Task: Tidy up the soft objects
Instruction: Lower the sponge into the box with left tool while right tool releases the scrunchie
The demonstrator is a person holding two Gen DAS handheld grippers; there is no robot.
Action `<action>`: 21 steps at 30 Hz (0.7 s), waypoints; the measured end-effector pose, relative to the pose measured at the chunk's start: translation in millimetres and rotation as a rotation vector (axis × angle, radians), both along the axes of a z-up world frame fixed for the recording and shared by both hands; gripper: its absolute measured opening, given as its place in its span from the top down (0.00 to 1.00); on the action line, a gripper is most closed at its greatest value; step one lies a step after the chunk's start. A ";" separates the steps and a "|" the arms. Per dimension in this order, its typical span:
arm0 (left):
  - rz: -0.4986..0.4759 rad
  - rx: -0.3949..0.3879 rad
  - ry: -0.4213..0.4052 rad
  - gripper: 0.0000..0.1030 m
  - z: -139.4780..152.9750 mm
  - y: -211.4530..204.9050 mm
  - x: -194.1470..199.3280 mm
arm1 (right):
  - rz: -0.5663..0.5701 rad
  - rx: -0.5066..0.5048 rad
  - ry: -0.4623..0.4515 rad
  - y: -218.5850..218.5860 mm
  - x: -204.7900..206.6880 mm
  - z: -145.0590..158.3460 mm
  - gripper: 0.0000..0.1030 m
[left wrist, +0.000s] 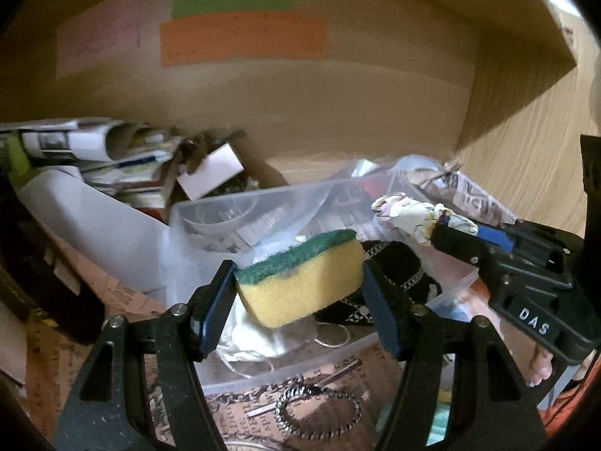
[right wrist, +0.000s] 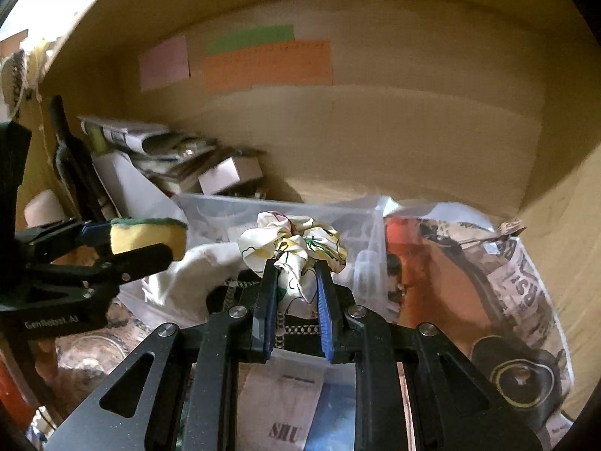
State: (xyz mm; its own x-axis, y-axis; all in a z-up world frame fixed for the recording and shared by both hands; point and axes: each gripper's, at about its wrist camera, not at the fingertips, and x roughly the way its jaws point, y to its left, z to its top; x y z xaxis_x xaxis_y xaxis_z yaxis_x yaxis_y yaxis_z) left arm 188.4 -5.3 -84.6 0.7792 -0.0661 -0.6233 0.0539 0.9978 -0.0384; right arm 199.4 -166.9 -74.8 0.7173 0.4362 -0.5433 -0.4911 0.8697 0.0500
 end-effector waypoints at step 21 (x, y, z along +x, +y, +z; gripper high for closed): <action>-0.017 0.011 0.060 0.26 -17.6 -2.8 14.0 | 0.000 -0.090 0.042 15.2 10.6 -22.8 0.58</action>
State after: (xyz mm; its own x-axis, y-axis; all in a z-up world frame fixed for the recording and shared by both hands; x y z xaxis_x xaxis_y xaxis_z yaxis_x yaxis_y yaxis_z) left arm 202.4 -8.1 -102.1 0.7390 -0.0715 -0.6699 0.0683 0.9972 -0.0311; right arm 210.0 -151.7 -97.7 0.6931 0.3849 -0.6095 -0.4906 0.8714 -0.0077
